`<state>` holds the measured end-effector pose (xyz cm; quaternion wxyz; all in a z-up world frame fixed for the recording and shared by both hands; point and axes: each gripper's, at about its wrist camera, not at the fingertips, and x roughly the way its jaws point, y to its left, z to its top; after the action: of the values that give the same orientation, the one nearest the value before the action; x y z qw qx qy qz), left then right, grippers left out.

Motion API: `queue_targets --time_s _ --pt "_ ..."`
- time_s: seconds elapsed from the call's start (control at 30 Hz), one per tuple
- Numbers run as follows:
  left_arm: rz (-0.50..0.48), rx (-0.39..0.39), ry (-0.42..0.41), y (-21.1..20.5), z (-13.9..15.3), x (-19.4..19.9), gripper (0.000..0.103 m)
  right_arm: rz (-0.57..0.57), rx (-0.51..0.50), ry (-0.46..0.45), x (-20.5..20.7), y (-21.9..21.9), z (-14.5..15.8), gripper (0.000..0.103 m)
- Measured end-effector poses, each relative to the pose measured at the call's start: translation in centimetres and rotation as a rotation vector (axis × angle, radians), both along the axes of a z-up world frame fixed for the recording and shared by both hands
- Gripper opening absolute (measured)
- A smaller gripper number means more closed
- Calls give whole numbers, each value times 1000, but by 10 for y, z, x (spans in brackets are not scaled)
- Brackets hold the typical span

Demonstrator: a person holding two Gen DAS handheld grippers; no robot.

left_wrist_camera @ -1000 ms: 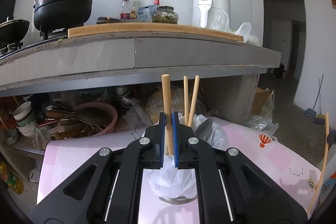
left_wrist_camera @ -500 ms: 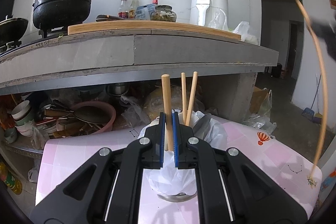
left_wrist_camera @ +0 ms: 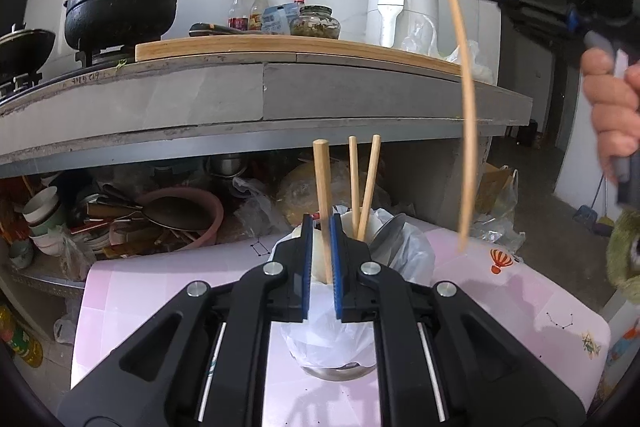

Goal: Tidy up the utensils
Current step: 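Carry the wooden chopstick over the holder with the right tool and lower it in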

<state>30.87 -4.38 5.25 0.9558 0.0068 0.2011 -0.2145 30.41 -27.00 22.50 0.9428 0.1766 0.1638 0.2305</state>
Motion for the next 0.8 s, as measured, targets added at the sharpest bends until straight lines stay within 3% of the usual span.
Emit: queue_targets --time_s 0.03,0.1,0.4,0.8 --pt "1 -6 4 2 1 0 14 -3 4 3 4 1 -3 6" --pt "5 -28 13 7 3 -2 28 -4 2 11 12 5 -8 6" --pt "46 -97 25 48 15 -39 38 8 -45 26 26 26 -34 6" --pt "148 -134 84 96 -13 -115 44 44 -85 60 38 55 -75 6"
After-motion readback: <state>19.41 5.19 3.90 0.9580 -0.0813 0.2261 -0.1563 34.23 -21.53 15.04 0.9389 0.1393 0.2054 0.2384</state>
